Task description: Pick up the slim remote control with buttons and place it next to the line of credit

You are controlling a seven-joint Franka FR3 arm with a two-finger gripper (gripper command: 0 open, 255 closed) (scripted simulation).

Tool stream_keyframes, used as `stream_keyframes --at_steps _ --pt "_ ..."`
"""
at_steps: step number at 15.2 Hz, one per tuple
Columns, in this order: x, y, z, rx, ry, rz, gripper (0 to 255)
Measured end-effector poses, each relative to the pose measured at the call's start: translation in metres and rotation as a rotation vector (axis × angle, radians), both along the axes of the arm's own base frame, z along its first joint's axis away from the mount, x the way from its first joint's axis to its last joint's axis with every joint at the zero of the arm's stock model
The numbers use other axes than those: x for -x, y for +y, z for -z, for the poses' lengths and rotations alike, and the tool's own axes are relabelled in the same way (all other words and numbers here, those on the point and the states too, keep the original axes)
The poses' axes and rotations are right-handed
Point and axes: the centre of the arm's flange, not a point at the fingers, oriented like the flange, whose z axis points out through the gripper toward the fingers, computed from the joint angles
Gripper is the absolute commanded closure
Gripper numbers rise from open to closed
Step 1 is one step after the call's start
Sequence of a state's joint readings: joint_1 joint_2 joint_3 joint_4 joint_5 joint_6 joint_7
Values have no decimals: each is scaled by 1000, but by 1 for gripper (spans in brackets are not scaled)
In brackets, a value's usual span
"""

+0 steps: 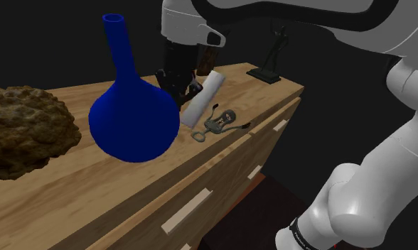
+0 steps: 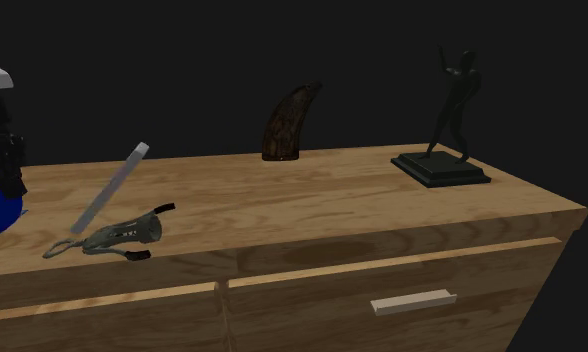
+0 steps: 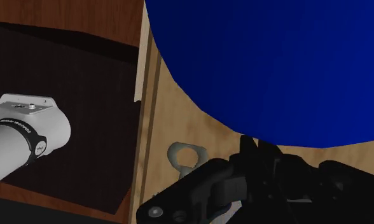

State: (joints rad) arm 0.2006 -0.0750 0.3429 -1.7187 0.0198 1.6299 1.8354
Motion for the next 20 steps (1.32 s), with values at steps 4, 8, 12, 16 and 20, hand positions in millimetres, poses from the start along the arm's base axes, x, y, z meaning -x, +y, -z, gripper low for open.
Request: stream_keyframes --at_steps 4,8,12,16,20 --pt "10 27 0 0 0 0 0" --pt "-13 -8 5 -1 49 36 0" --pt "-44 -58 16 -3 113 82 0" --pt "-73 -106 31 -4 178 129 0" --pt "-96 -156 44 -6 243 176 0"
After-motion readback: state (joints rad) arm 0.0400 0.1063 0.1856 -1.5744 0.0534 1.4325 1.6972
